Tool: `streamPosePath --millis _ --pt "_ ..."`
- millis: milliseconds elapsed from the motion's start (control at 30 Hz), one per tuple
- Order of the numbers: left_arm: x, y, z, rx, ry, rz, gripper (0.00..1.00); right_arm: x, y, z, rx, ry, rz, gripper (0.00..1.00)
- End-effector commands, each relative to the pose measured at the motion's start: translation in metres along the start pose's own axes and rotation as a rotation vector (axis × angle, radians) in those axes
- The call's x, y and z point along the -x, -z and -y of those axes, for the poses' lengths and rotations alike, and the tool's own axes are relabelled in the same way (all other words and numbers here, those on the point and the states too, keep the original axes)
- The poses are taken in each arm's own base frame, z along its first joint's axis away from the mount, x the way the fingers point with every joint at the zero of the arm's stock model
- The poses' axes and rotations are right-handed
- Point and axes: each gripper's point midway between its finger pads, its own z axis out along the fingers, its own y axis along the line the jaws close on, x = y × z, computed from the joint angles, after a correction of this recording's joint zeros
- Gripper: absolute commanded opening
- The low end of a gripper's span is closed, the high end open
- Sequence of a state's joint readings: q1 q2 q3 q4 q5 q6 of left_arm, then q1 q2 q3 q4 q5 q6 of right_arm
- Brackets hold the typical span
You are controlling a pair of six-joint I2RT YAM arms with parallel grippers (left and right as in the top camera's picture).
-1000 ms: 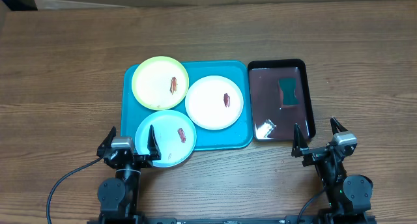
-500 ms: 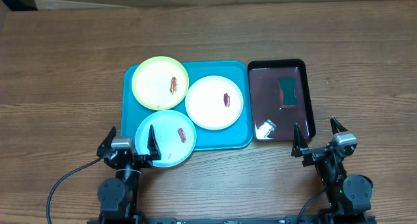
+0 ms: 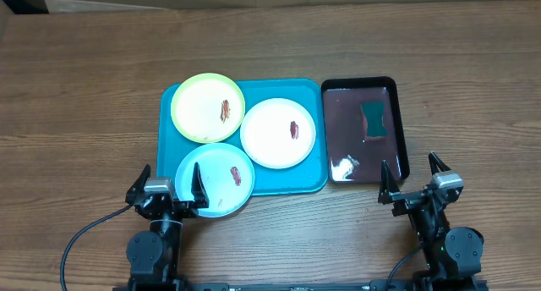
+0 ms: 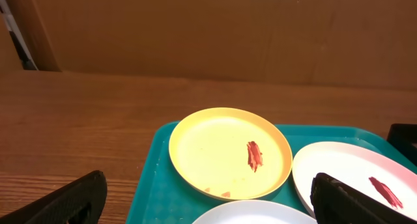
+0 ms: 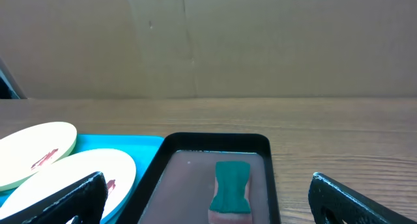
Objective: Clean dirty plates on tray and stack at the side
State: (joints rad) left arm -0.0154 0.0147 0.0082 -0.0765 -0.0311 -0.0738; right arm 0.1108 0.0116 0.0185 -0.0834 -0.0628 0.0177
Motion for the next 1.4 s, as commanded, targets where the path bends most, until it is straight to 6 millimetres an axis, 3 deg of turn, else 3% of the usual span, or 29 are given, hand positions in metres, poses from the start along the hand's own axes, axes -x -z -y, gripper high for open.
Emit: streamPosePath --millis 0,533,700,800,967,1067,1167,1367 --pt "0.001 0.0 -0.001 0.006 -0.014 0.007 1.0 -0.002 0.0 0.004 -0.016 0.007 0.002 1.0" --pt "0.001 0.0 0.0 -0.002 -0.013 0.007 1.0 -0.002 0.0 0.004 -0.016 0.007 0.002 1.0" --pt "0.002 0.001 0.01 -0.062 0.077 0.007 1.0 -0.002 0.0 0.004 -0.016 0.007 0.002 1.0" --pt "0.006 0.003 0.028 -0.167 0.097 0.009 1.0 -0.002 0.0 0.004 -0.016 0.007 0.002 1.0" --pt "0.01 0.017 0.041 -0.221 0.228 -0.107 1.0 -0.002 0.0 0.004 -0.016 0.007 0.002 1.0" --pt "0.022 0.031 0.045 -0.23 0.246 -0.178 1.0 -0.002 0.0 0.004 -0.016 0.007 0.002 1.0" --pt "0.058 0.045 0.055 -0.266 0.234 -0.265 1.0 -0.002 0.0 0.004 -0.016 0.007 0.002 1.0" --pt "0.111 0.045 0.078 -0.341 0.214 -0.567 1.0 -0.002 0.0 0.004 -0.016 0.007 0.002 1.0"
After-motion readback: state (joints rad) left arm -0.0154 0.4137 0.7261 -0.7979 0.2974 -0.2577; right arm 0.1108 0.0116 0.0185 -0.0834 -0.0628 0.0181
